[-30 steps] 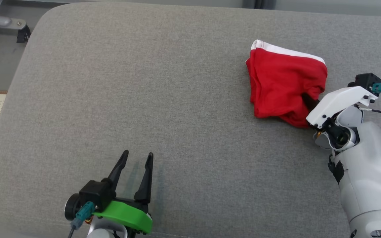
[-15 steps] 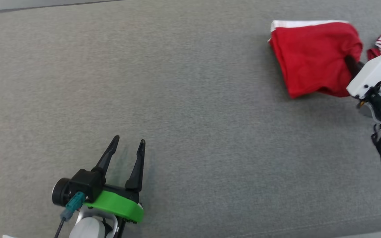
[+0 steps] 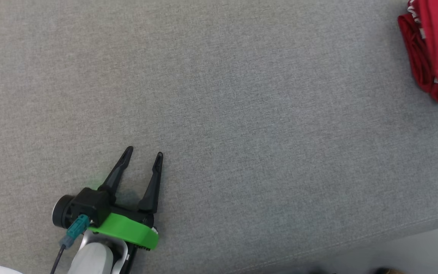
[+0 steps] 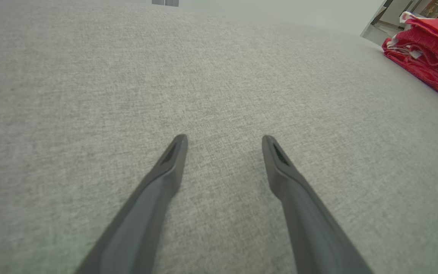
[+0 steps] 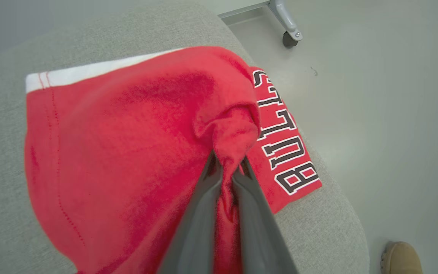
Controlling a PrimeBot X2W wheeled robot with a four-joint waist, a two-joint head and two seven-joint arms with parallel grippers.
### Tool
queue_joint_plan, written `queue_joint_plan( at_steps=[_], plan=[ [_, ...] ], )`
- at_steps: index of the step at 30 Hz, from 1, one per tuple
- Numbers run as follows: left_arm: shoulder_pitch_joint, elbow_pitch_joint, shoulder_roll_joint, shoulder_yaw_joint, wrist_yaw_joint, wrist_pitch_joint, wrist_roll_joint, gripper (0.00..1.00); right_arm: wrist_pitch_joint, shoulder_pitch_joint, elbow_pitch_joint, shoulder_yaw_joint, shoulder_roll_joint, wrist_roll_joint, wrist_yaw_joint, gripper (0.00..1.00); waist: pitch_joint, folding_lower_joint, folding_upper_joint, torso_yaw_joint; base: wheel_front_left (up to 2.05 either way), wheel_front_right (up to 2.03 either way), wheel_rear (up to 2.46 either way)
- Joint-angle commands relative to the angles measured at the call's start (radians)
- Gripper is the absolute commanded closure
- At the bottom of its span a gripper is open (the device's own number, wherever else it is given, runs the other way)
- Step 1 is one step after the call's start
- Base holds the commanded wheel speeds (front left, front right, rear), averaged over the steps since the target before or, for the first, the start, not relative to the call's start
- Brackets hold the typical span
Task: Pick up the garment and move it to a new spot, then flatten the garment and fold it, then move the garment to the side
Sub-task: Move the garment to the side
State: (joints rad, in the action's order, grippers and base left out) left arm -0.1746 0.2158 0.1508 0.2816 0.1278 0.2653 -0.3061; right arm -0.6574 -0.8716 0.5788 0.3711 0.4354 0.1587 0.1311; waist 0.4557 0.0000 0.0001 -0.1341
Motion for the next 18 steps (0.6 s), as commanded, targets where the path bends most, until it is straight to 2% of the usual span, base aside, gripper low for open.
queue_joint_plan(
  at_steps=[1, 2, 5, 10, 14, 18],
  plan=[
    [-0.008, 0.006, 0.014, -0.010, 0.004, -0.002, -0.004, 0.00, 0.028, -0.018, -0.017, 0.023, 0.013, -0.058, -0.001, 0.57, 0.023, 0.0000, -0.0001, 0.015, 0.00, 0.00, 0.00],
    [-0.012, 0.007, 0.016, -0.014, 0.003, -0.003, -0.005, 0.00, 0.049, -0.016, -0.024, 0.039, 0.011, -0.109, -0.001, 0.00, 0.025, 0.0000, -0.0001, 0.020, 0.00, 0.00, 0.00],
    [-0.015, 0.007, 0.013, -0.024, 0.003, -0.003, -0.007, 0.00, 0.093, 0.009, -0.045, 0.062, -0.025, -0.214, -0.001, 0.00, 0.023, 0.0000, -0.0001, 0.026, 0.00, 0.00, 0.00],
    [0.004, 0.011, -0.002, -0.035, 0.003, -0.002, -0.010, 0.00, 0.193, 0.046, -0.103, 0.027, -0.032, -0.319, -0.001, 0.00, -0.007, 0.0000, -0.0001, 0.026, 0.00, 0.00, 0.00],
    [0.030, 0.006, -0.018, -0.055, 0.003, -0.002, -0.012, 0.00, 0.313, 0.093, -0.159, -0.033, -0.077, -0.275, -0.001, 0.00, -0.053, 0.0000, -0.0001, 0.026, 0.00, 0.00, 0.00],
    [0.060, 0.004, -0.041, -0.080, 0.003, -0.002, -0.012, 0.00, 0.420, 0.170, -0.242, -0.118, -0.082, -0.213, -0.001, 0.00, -0.132, 0.0000, -0.0001, 0.042, 0.00, 0.00, 0.00]
  ],
)
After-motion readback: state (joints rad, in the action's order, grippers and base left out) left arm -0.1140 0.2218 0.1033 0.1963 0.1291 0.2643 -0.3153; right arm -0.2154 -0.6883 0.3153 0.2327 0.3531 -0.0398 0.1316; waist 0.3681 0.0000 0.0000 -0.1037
